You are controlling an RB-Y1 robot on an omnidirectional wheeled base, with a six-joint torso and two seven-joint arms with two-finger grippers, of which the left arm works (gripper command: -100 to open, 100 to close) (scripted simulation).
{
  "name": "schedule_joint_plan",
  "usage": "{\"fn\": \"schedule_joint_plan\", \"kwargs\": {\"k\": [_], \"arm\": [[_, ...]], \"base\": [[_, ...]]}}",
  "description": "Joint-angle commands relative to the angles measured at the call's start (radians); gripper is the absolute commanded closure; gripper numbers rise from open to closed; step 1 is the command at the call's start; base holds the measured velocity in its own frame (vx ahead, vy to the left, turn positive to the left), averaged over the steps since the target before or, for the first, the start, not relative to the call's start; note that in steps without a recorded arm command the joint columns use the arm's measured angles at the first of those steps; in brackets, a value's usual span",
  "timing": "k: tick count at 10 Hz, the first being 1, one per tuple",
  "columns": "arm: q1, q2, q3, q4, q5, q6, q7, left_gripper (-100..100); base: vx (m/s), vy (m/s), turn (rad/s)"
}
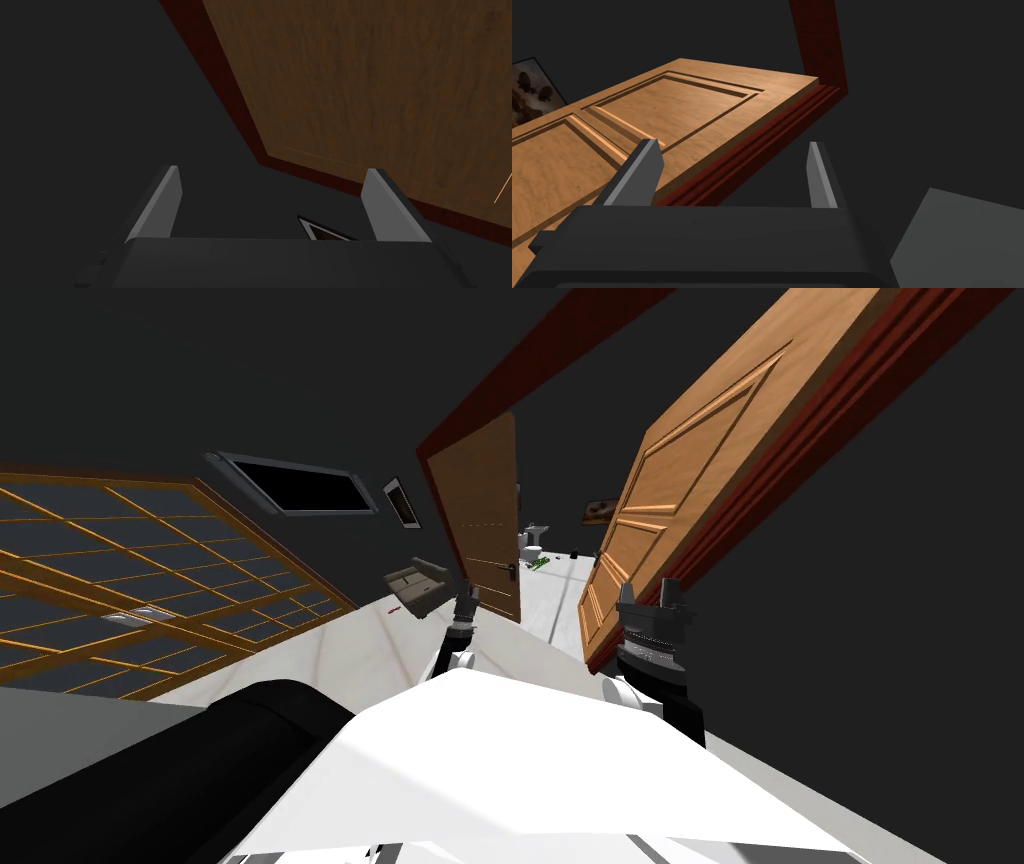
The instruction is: Push the door open
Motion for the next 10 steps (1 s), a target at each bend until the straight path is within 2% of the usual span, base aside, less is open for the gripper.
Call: {"fn": "schedule_joint_plan", "kwargs": {"k": [1, 2, 3, 4, 10], "arm": [[-0.019, 0.0, -0.008, 0.033, 0.009, 0.02, -0.005, -100], [-0.027, 0.004, -0.01, 0.052, 0.016, 0.028, -0.005, -100], [-0.043, 0.012, -0.013, 0.091, 0.032, 0.044, -0.006, -100], [-0.043, 0.012, -0.013, 0.091, 0.032, 0.044, -0.006, -100], [-0.094, 0.035, -0.024, 0.213, 0.08, 0.095, -0.007, -100]], "base": [[0.12, 0.093, -0.094], [0.095, 0.101, -0.109], [0.111, 0.142, -0.215], [0.083, 0.111, -0.083], [0.072, 0.1, -0.121]]}}
